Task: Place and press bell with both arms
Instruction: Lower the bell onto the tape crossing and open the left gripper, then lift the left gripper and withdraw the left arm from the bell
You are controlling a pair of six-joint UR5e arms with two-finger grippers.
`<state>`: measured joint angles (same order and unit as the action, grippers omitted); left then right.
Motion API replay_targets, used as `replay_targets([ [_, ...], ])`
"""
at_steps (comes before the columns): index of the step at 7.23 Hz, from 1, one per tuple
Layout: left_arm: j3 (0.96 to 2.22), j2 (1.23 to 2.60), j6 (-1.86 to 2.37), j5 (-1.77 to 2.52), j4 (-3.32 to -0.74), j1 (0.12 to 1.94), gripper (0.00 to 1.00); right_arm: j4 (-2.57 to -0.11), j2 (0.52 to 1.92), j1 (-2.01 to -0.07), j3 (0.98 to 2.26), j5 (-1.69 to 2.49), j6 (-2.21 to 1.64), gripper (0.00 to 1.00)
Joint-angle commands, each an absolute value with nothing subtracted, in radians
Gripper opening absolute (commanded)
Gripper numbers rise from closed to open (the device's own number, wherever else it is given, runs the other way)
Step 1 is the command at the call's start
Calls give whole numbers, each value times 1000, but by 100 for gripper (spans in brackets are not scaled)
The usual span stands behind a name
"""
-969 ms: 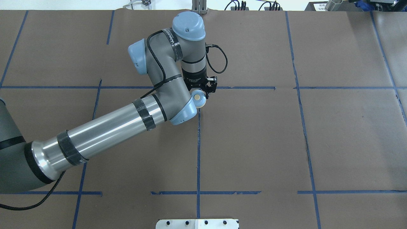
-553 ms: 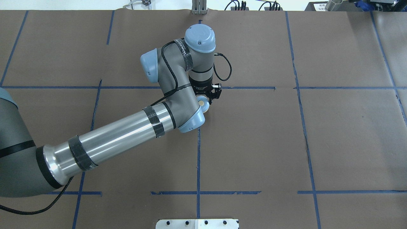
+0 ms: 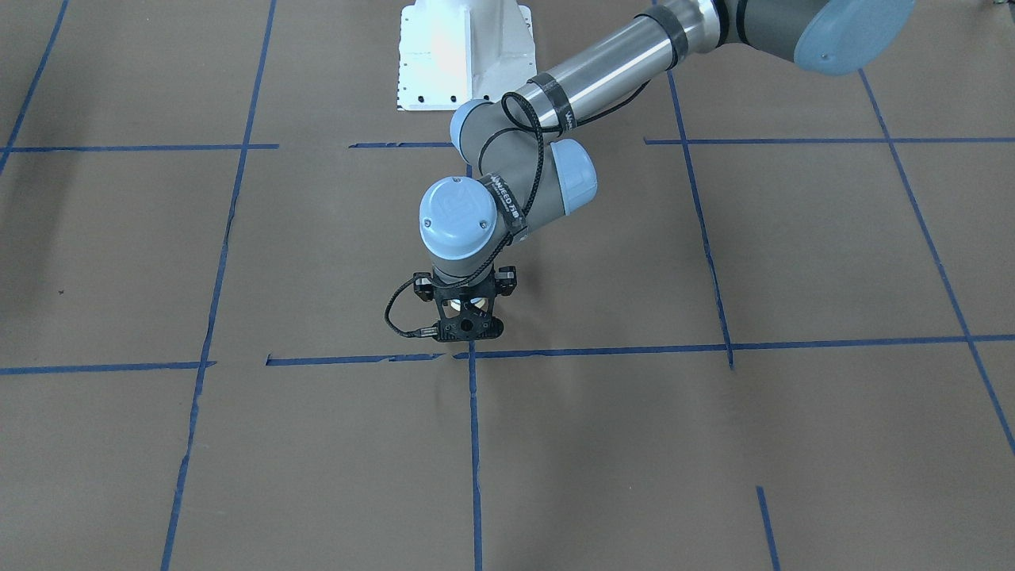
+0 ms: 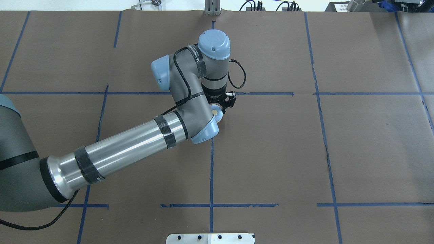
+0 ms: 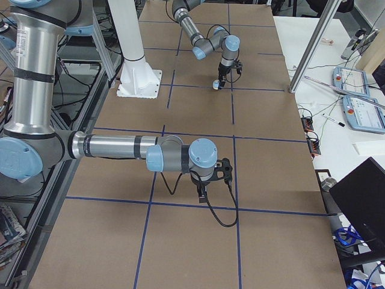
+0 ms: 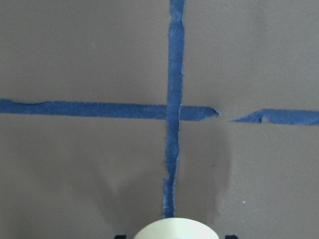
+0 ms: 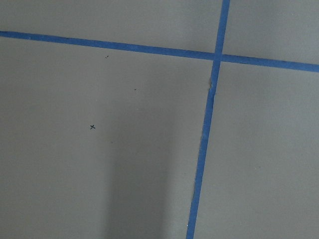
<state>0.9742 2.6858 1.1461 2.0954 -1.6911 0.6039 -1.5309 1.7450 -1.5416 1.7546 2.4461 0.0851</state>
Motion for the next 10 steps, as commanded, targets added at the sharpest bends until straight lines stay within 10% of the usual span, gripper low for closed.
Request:
replay_targets([
  [1, 974, 2683, 1146, 2095, -1690, 604, 70, -1531, 1744, -1542, 1755, 2447, 84, 100],
  [3, 974, 2681, 1146, 2092, -1686, 604, 100, -1531, 1744, -1542, 1753, 2450, 86, 100],
  [6, 988, 2683, 1149, 2092, -1689, 621, 100, -1531, 1743, -1542, 1753, 2450, 86, 100],
  [10, 1323, 2541, 1141, 2100, -1677, 783, 100, -1531, 1743, -1542, 1759, 2448, 66, 100],
])
